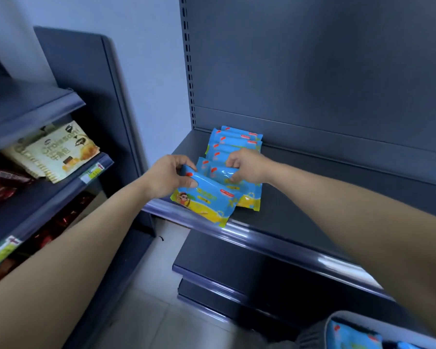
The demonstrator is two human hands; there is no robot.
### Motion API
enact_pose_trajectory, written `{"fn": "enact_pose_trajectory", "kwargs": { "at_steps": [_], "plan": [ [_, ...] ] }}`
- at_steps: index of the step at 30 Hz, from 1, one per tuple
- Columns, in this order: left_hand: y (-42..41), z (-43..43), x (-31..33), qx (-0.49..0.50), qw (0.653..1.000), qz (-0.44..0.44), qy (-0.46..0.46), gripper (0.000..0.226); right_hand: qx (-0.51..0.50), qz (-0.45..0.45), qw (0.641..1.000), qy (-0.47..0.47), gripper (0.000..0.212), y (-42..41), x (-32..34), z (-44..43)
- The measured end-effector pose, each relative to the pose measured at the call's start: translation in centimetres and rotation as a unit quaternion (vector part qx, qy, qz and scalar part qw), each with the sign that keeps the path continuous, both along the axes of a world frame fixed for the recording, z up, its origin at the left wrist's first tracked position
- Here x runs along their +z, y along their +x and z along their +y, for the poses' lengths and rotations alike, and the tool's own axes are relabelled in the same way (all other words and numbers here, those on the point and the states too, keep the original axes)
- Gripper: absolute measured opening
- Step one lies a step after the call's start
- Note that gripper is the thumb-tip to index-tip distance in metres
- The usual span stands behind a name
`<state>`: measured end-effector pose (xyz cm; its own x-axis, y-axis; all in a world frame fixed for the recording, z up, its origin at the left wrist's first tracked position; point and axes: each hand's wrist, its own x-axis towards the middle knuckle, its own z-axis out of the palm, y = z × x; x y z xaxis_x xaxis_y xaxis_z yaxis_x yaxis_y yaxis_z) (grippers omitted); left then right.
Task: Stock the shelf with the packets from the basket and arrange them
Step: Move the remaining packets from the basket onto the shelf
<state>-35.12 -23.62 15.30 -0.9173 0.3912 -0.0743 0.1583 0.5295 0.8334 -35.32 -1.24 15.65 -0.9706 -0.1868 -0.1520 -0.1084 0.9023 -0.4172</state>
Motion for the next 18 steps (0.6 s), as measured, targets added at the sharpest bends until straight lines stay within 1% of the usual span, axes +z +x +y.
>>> {"fn": "enact_pose_trajectory", "kwargs": {
  "at_steps": [4,7,9,14,16,18],
  "plan": [
    [-2.1,0.2,0.7,-0.026,1.0,-0.016,0.001,0.026,-0.012,0.022,1.0,0.013,0.032,-2.1,-0.1,0.1],
    [-3.7,0.1,0.9,-0.008,0.999,-0.014,0.03,0.024,-0.026,0.043,0.999,0.015,0.028,-3.3,-0.3,0.4],
    [-4.6,0.1,0.6,0.004,0.999,-0.014,0.033,0.024,-0.031,0.048,0.998,0.012,0.028,-3.7,-0.3,0.8],
    [-5.2,1.2,-1.7,-0.007,0.999,-0.026,-0.026,0.022,-0.083,0.058,0.992,-0.071,0.026,-3.1,0.5,2.6],
    [-5.1,2.1,-2.5,-0.009,0.998,-0.003,-0.06,0.032,-0.088,0.07,0.991,-0.068,0.027,-2.4,0.7,3.1],
    [-4.9,2.7,-2.9,-0.01,0.992,0.05,-0.119,0.05,-0.09,0.082,0.99,-0.068,0.026,-1.5,0.8,3.3]
  ]
}}
